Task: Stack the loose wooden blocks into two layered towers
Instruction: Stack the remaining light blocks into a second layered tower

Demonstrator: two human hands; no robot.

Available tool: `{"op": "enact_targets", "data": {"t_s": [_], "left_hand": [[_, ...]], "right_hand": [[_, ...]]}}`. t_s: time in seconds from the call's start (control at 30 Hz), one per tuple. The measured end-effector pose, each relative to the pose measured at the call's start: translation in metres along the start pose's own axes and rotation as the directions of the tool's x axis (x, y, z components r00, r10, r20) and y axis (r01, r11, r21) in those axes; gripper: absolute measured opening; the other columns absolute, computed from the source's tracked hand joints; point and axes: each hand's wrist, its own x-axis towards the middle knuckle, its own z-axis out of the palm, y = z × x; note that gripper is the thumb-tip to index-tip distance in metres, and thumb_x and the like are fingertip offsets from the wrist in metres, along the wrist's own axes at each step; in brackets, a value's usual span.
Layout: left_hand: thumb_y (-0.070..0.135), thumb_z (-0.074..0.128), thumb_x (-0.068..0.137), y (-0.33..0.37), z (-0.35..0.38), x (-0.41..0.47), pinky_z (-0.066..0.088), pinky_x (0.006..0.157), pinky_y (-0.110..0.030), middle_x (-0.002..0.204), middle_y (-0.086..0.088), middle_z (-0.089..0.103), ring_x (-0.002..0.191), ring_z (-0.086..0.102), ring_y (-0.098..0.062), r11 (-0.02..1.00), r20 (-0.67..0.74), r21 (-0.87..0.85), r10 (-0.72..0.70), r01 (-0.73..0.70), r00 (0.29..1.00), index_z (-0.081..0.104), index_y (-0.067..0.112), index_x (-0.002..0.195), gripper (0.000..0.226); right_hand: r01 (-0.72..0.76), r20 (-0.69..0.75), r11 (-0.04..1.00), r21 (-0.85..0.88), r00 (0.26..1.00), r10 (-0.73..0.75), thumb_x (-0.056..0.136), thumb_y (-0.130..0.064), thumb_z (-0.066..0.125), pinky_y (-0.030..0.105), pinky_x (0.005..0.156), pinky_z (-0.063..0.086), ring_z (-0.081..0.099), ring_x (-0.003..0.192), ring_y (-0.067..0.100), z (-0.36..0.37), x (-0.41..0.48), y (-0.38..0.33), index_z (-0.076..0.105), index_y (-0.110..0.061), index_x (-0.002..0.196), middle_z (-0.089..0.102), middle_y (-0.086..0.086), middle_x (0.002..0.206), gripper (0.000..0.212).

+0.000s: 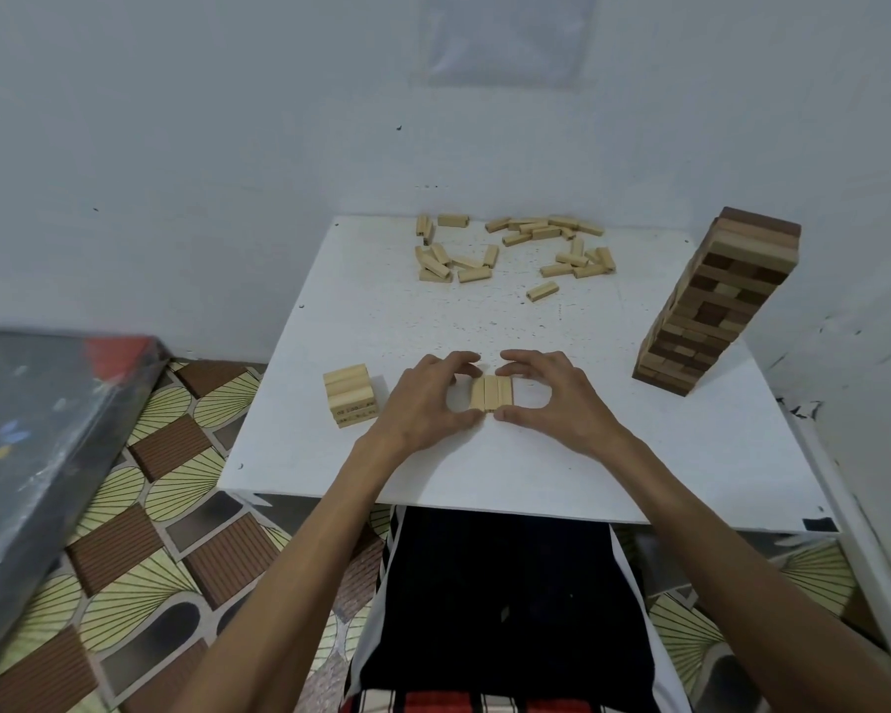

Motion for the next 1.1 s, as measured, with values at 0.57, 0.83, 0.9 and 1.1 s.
{"op": "enact_targets", "data": {"t_s": [0.57,0.83,0.9,1.1], "left_hand": [[0.045,0.085,0.072,-0.003,0.009,0.001,0.040,0.100,-0.042,0.116,0.027,0.066,0.102,0.048,0.002,0.992,-0.035,-0.122,-0.022,0.017,0.999,0.050,0.034,0.134,0.072],[0.041,0.087,0.073,0.002,-0.020,-0.002,0.042,0.094,-0.037,0.113,0.023,0.067,0.102,0.049,-0.006,0.994,-0.091,-0.104,0.025,-0.034,0.995,0.049,0.028,0.135,0.074],[0.039,0.087,0.073,0.002,-0.033,-0.004,0.043,0.093,-0.035,0.114,0.022,0.068,0.103,0.050,-0.008,0.994,-0.121,-0.102,0.024,-0.037,0.992,0.050,0.027,0.135,0.073],[0.041,0.086,0.075,-0.012,-0.071,-0.020,0.044,0.097,-0.038,0.115,0.021,0.068,0.106,0.052,-0.008,0.997,-0.198,-0.081,-0.015,-0.001,0.980,0.051,0.028,0.134,0.070]], "right_hand": [[0.015,0.043,0.999,0.050,0.999,-0.017,0.075,-0.040,0.091,0.046,0.116,0.034,0.040,0.130,-0.006,-0.004,0.001,-0.001,0.050,-0.040,0.143,0.068,-0.030,0.120,0.080],[0.079,0.080,0.994,0.078,0.993,-0.085,0.077,-0.039,0.089,0.047,0.112,0.037,0.045,0.132,0.007,-0.013,0.014,-0.027,0.047,-0.047,0.143,0.067,-0.028,0.123,0.079],[0.112,0.091,0.990,0.085,0.989,-0.120,0.077,-0.041,0.089,0.048,0.111,0.038,0.046,0.131,0.008,-0.014,0.022,-0.038,0.047,-0.047,0.143,0.067,-0.028,0.123,0.078],[0.194,0.136,0.977,0.089,0.969,-0.205,0.078,-0.042,0.088,0.048,0.114,0.036,0.046,0.133,0.006,-0.003,0.051,-0.072,0.046,-0.045,0.144,0.067,-0.029,0.123,0.079]]}}
